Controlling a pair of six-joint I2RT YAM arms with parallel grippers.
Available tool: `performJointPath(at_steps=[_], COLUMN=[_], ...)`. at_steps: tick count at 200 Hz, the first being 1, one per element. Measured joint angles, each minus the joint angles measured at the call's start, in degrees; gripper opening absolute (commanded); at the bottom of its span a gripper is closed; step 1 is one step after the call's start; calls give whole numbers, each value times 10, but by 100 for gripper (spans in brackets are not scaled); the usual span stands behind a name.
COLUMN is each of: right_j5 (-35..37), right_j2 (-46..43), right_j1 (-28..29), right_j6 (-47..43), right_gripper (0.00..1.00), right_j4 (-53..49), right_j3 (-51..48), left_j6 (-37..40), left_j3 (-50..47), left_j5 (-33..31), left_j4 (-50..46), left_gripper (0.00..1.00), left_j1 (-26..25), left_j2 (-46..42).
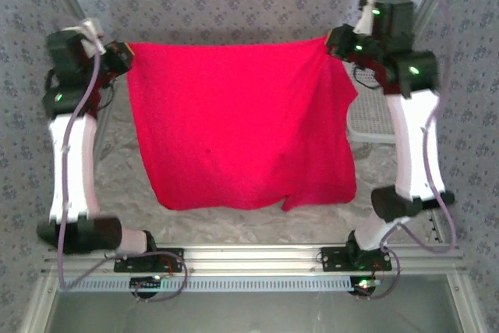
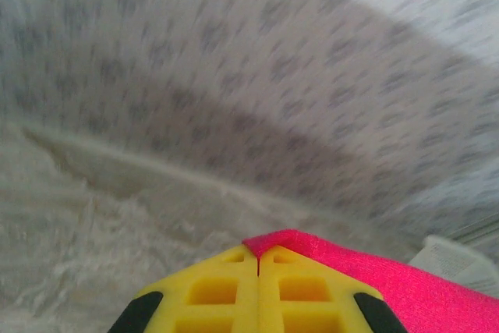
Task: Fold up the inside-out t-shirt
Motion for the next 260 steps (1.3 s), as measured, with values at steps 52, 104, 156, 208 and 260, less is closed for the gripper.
performJointPath(at_steps=[52, 104, 156, 208, 260], right_j5=[-2, 2, -30, -62, -75], right_j2=[294, 291, 82, 90, 231], right_j1=[-18, -4, 109, 101, 57], right_j6=[11, 4, 0, 10, 35], right_gripper=[59, 62, 63, 64, 64], right_j4=[4, -1, 73, 143, 155], right_j3=[108, -52, -403, -529, -469], left_j6=[9, 20, -50, -107, -106], left_j3=[111, -35, -443, -532, -364], left_j5=[-24, -122, -86, -30, -14], left_j4=[-45, -83, 4, 129, 169], left_gripper=[48, 47, 46, 43, 42], left_j1=[2, -17, -84, -128, -99], left_j2=[356, 227, -103, 19, 231])
